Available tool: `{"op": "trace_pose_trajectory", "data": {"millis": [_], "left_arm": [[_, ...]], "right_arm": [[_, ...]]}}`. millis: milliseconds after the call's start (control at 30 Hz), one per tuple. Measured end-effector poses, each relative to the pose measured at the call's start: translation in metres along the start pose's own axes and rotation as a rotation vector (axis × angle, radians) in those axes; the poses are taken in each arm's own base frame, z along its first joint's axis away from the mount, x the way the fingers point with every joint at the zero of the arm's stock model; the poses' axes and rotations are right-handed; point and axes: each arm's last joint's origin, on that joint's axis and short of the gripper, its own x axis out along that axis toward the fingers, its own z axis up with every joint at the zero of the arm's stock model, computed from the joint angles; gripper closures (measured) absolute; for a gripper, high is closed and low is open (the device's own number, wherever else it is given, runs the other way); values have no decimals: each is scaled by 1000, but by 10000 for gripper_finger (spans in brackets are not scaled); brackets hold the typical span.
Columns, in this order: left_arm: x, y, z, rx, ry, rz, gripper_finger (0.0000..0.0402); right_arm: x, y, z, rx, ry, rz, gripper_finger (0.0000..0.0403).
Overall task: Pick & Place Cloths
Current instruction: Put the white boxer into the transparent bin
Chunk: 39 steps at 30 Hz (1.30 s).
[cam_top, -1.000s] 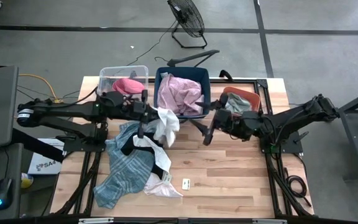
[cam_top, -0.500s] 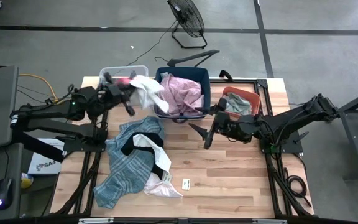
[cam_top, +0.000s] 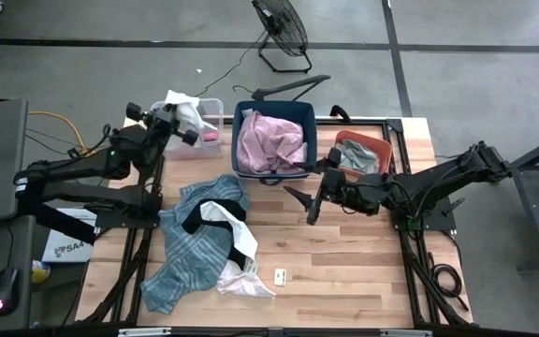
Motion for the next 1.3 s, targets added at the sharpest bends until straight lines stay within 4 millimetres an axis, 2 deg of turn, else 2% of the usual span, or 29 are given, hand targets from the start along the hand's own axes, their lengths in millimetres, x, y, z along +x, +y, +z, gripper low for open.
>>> {"op": "trace_pose_trajectory", "data": {"millis": [167, 300, 533, 700, 867, 1167, 1300], "left_arm": [[26, -1, -9, 60, 81, 135, 402], [45, -5, -17, 87, 122, 163, 402], [69, -13, -40, 67, 231, 87, 401], [76, -18, -60, -5, 359, -11, 401], [81, -11, -75, -119, 480, -81, 401], [102, 2, -94, -304, 617, -156, 401], [115, 6, -97, -319, 721, -178, 401]], "right_arm": [[0, 0, -1, -4, 5, 0, 112], [0, 0, -3, -16, 22, 1, 112], [0, 0, -9, 9, 72, 0, 112], [0, 0, -10, 11, 89, -1, 112], [0, 0, -11, 10, 89, -1, 112], [0, 0, -10, 11, 88, -3, 112], [1, -1, -11, 11, 88, -6, 112]]}}
